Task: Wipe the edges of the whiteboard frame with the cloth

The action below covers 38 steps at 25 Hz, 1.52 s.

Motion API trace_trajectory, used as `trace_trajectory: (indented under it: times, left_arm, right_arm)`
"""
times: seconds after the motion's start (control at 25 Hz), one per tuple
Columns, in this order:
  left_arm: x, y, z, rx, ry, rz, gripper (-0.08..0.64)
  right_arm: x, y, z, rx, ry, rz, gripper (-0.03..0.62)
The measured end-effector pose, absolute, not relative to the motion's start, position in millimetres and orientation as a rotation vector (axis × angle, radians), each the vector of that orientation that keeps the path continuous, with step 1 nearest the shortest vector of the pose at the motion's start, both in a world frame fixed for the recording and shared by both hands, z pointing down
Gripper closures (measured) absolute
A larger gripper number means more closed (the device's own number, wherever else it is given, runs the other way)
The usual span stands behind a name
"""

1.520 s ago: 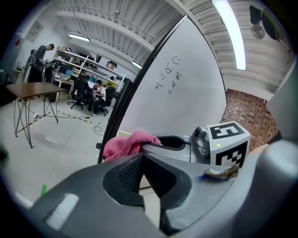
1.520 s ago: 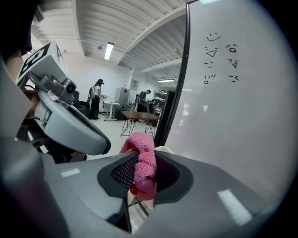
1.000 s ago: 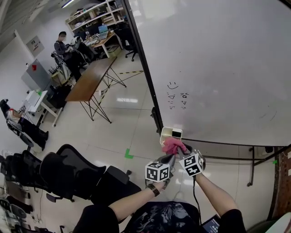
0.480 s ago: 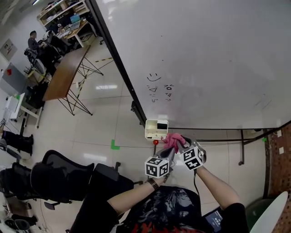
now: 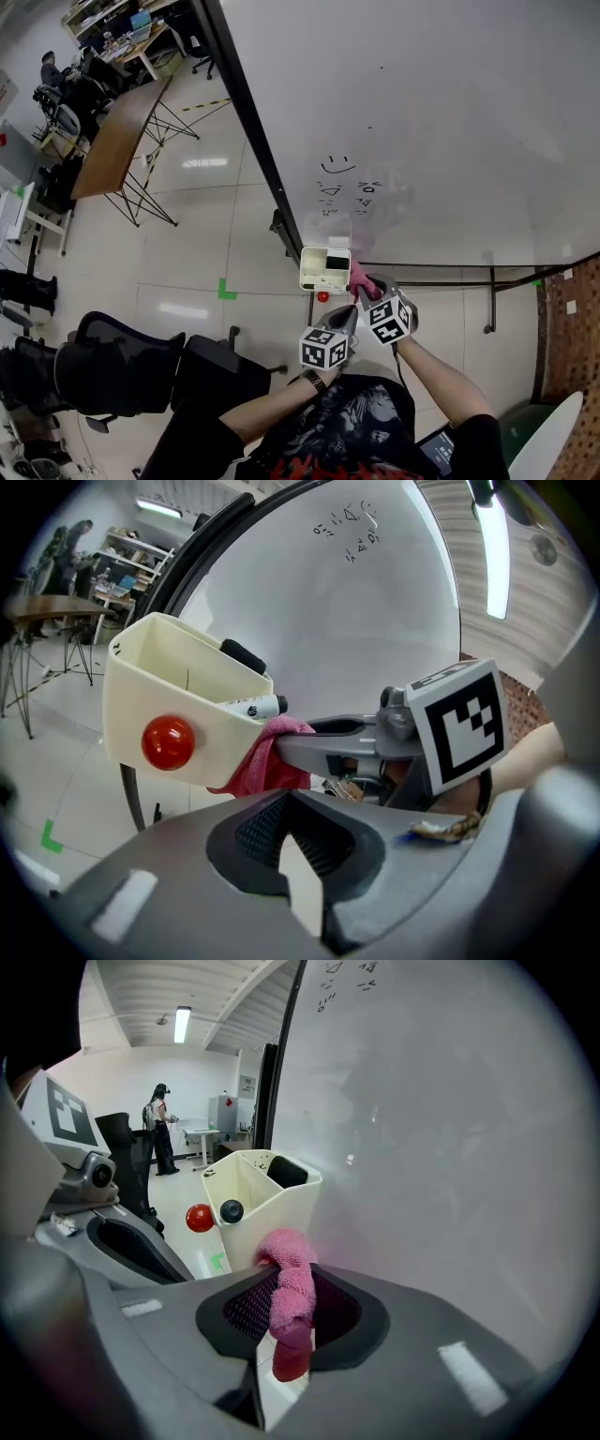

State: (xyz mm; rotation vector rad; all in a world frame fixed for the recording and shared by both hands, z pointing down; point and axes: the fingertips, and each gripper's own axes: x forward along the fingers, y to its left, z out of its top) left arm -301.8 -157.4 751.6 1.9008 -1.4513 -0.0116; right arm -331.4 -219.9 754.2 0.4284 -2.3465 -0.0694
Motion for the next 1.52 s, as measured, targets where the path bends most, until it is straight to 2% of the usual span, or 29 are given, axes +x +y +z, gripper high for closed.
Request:
trace_trajectory:
  times: [0.32, 0.64, 1.16, 1.52]
  left_arm:
    - [-323.5, -166.4, 760.6, 1.864, -1.513, 0.027, 0.558]
    - [-318.0, -176.4, 766.0, 1.804, -1.592, 0.044, 0.557]
    - [-257.1, -219.0, 746.5, 1.755, -1.736, 0.159, 0.557]
    - [-200.1, -249.8, 743.1, 1.779, -1.718, 0.223, 0.557]
  right_arm:
    - [-345.6, -236.5, 796.9, 0.364, -2.306, 0.062, 0.511]
    - [-335.9, -262.0, 814.1, 0.313, -2.260, -0.015, 0.511]
    - [-241.1, -312.7, 791.5, 0.303, -2.368, -0.009, 0.511]
    - [-170.7, -347.1, 771.3, 0.412, -2.511, 0.112, 0.511]
